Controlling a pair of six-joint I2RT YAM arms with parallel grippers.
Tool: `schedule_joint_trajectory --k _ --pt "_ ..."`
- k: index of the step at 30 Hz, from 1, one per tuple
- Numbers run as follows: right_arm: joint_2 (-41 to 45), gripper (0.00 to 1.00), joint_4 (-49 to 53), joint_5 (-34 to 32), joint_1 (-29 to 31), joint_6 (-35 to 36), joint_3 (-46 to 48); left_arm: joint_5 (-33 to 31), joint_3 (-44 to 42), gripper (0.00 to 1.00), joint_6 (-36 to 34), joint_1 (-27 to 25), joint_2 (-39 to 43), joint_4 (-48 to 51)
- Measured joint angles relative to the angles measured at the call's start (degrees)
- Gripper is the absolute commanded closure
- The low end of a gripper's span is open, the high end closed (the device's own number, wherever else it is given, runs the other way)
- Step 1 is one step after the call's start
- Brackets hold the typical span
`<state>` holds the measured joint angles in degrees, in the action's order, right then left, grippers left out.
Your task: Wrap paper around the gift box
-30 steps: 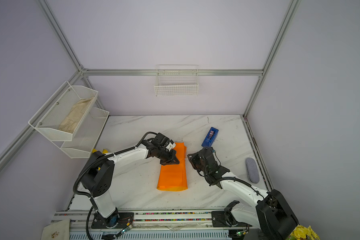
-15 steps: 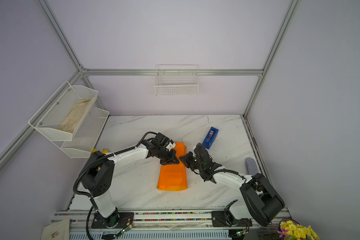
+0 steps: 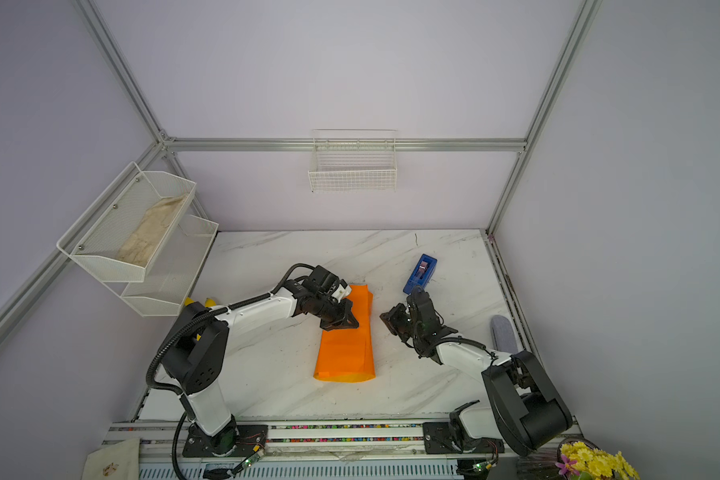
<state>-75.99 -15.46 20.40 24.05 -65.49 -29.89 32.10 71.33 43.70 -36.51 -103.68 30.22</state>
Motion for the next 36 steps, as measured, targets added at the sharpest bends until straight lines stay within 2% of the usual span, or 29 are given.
schedule_joint_trajectory --k 5,12,25,31,36 --pt "2.03 0.93 1.90 0.87 -0.26 2.82 -0.98 -0.02 0.00 1.00 0.00 0.00 0.00 0.09" --pt "1.42 0.94 -2.10 5.81 -0.22 3.08 -1.07 -0.07 0.00 1.00 0.02 0.00 0.00 0.09" --pt "-12.48 0.96 -10.45 11.85 1.05 3.28 -1.07 -0.15 0.00 1.00 0.02 0.00 0.00 0.11" --pt "-17.14 0.97 -11.54 11.93 1.09 3.50 -1.05 -0.17 0.00 1.00 0.04 0.00 0.00 0.15" --pt "-12.15 0.97 -4.44 7.37 1.07 5.35 -1.07 -0.37 0.00 1.00 0.04 -0.02 0.09 0.20"
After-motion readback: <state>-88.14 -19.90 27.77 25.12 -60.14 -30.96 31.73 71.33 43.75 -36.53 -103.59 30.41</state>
